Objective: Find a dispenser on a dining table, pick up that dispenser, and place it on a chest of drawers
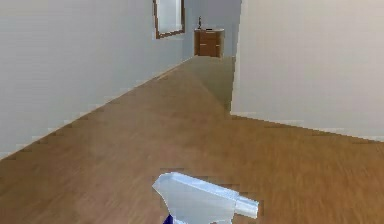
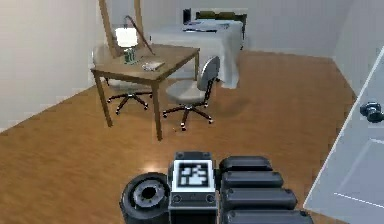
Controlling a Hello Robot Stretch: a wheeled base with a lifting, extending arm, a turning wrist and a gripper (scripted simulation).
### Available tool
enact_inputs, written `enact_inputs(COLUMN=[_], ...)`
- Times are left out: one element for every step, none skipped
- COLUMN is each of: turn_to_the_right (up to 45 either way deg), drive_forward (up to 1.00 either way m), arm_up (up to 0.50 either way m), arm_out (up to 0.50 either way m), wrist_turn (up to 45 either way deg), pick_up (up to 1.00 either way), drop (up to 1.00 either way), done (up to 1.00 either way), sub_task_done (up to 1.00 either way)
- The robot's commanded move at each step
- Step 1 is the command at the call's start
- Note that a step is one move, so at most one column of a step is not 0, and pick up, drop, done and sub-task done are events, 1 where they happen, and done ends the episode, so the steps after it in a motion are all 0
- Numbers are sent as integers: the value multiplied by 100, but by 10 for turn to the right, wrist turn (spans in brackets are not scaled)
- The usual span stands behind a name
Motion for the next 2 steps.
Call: enact_inputs(turn_to_the_right=[0,0], drive_forward=[100,100], arm_up=[0,0], arm_out=[0,0], wrist_turn=[0,0], pick_up=[0,0], drop=[0,0], done=[0,0], sub_task_done=[0,0])
